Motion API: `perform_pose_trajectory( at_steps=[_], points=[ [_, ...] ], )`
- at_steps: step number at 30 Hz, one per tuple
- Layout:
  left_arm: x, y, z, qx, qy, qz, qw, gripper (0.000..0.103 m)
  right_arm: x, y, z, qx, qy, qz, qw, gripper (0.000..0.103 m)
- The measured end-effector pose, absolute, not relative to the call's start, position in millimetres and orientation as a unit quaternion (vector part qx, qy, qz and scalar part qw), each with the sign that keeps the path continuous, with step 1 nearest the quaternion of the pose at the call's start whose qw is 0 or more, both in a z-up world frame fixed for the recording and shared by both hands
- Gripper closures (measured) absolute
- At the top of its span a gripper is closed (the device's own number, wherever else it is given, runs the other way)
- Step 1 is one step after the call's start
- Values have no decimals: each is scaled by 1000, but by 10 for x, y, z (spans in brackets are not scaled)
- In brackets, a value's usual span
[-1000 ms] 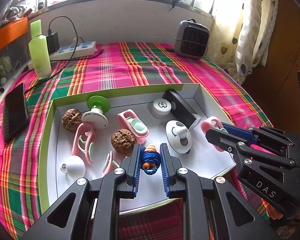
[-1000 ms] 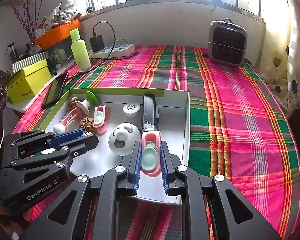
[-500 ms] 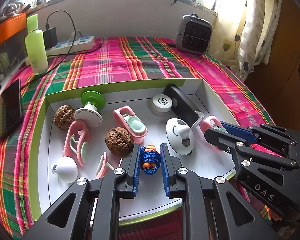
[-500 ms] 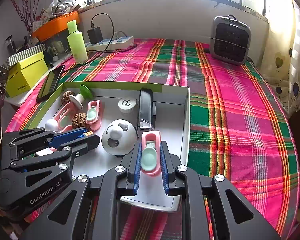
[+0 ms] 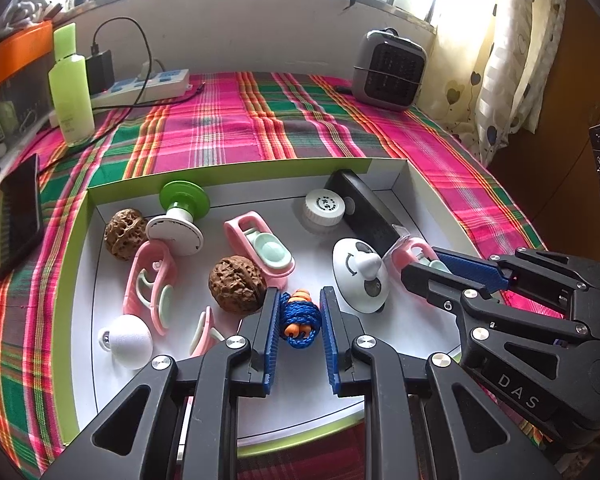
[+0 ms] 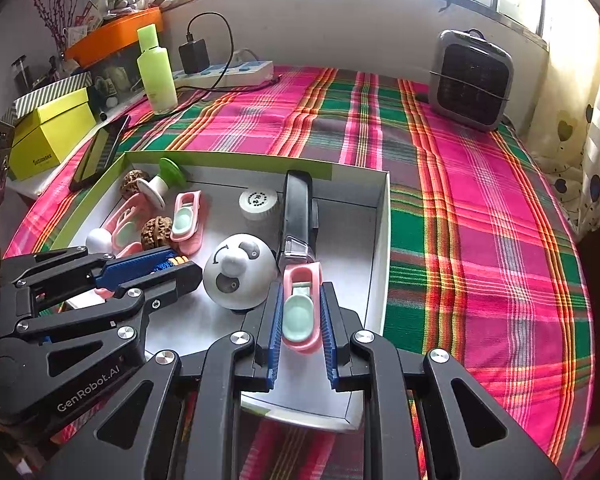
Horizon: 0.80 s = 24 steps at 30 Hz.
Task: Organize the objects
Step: 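Lower both items into the box and open both grippers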
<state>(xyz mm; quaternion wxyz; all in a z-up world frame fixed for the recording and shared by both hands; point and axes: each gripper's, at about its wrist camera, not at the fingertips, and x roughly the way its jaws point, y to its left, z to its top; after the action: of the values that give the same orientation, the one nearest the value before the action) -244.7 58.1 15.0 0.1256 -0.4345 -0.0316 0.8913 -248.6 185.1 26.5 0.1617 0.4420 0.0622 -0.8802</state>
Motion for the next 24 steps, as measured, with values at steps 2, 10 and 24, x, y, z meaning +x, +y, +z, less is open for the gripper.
perform_pose_trajectory(
  at_steps=[2,10,24],
  points=[
    [-2450,579,146,-435,-32,891,125,84,-2488,1850,264,444,62,-879,161,84],
    [-2447,579,145,-435,-35,890,128,82,-2499,1849,268,448,64,-877,160,84],
    [-2415,591,170,-434,-33,891,130,66,-2478,1859,293,448,59,-878,155,79]
  ],
)
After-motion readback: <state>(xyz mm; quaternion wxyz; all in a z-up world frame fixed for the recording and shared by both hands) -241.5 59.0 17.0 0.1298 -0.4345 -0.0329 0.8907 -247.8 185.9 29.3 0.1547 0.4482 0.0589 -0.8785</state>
